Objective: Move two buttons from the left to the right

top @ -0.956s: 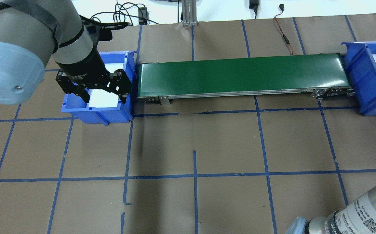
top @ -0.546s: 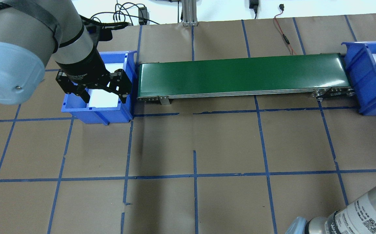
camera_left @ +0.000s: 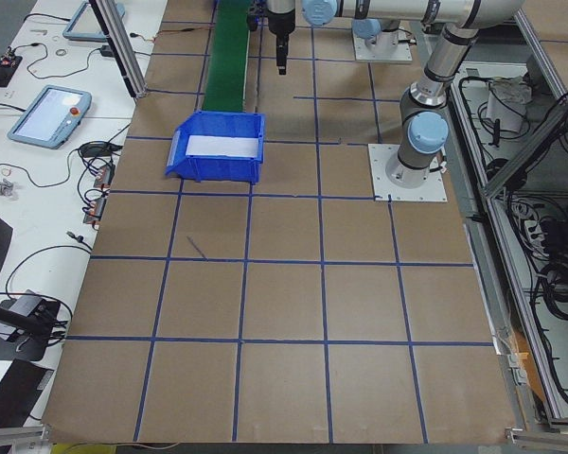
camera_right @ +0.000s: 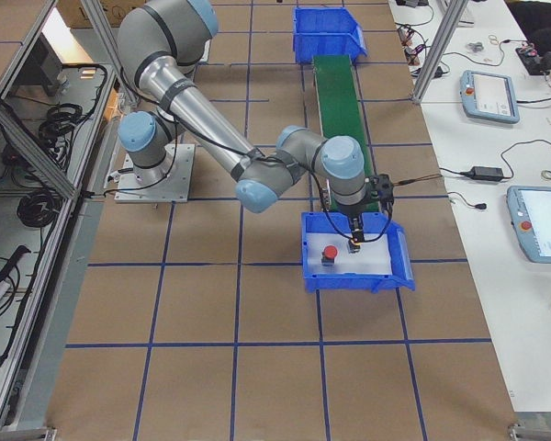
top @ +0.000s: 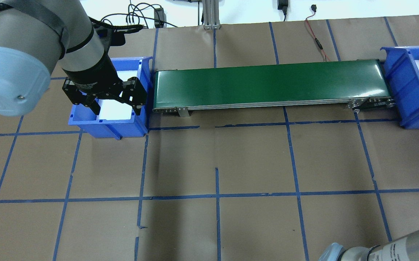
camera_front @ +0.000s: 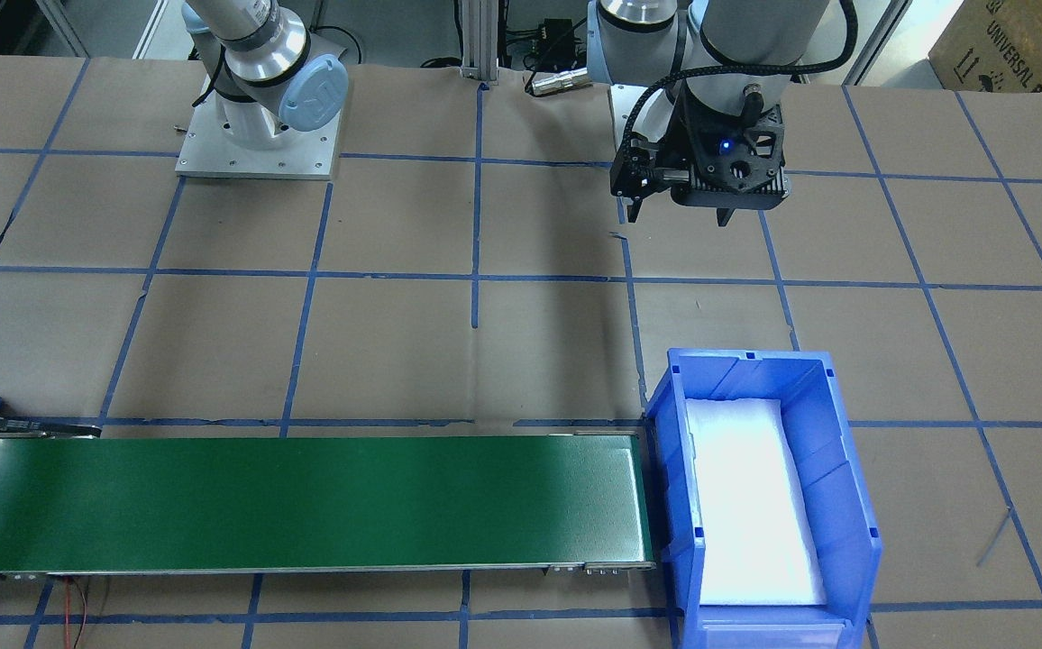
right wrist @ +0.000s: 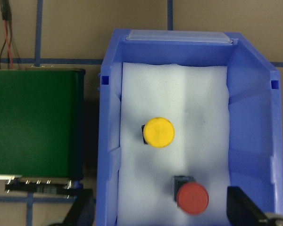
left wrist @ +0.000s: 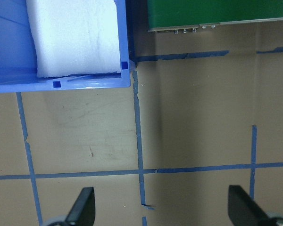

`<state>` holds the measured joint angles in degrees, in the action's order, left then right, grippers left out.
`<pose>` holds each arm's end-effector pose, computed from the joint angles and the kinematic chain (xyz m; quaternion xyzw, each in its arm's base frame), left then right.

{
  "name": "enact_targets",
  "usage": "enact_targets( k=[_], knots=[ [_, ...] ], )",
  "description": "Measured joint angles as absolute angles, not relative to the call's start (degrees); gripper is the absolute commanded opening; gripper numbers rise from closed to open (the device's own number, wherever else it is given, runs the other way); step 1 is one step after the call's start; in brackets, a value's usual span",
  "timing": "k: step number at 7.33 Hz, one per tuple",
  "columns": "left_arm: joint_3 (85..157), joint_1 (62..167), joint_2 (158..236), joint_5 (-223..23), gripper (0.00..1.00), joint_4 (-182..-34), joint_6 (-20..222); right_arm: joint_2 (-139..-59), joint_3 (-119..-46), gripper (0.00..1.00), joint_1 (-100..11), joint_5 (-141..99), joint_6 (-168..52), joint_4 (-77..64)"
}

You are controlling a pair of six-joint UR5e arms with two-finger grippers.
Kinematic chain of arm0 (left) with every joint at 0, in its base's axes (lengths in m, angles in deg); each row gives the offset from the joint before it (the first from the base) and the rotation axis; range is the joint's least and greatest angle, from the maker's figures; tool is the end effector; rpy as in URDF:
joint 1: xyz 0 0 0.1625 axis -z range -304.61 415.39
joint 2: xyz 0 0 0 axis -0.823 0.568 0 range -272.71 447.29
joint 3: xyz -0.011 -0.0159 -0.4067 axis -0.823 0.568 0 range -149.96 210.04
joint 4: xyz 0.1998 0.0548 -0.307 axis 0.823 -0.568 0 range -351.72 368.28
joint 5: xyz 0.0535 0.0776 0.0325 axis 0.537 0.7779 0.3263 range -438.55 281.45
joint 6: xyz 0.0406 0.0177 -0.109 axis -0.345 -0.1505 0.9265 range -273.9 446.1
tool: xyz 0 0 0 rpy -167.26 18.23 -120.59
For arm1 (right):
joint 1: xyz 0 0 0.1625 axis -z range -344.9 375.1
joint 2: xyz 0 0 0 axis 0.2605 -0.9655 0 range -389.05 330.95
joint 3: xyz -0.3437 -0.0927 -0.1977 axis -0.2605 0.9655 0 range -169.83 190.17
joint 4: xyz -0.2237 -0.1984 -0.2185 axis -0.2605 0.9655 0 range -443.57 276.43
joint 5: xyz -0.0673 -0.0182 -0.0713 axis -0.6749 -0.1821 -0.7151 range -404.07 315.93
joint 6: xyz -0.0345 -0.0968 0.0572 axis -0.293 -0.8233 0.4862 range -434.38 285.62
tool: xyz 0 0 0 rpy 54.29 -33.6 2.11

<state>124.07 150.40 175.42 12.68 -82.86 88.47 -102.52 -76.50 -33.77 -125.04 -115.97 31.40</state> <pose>-0.1673 -0.4118 0.4331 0.0234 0.9993 0.0280 0.0126 -0.2629 -0.5318 0.3806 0.0121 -0.9916 0.1285 0.0088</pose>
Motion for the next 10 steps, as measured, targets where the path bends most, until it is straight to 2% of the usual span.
enact_targets(
  k=[2,5,10],
  knots=[
    [124.0,150.4,175.4,12.7,1.00,-82.9,88.5,-109.3,-76.8,1.00,-37.7,-129.5,-113.9,22.0],
    [124.0,150.4,175.4,12.7,1.00,-82.9,88.5,-115.3,-76.6,1.00,-50.7,-136.8,-106.3,11.9],
    [123.8,150.4,175.3,12.6,1.00,-82.9,88.4,-118.5,-77.0,1.00,-69.2,-133.7,-89.1,2.2]
  ],
)
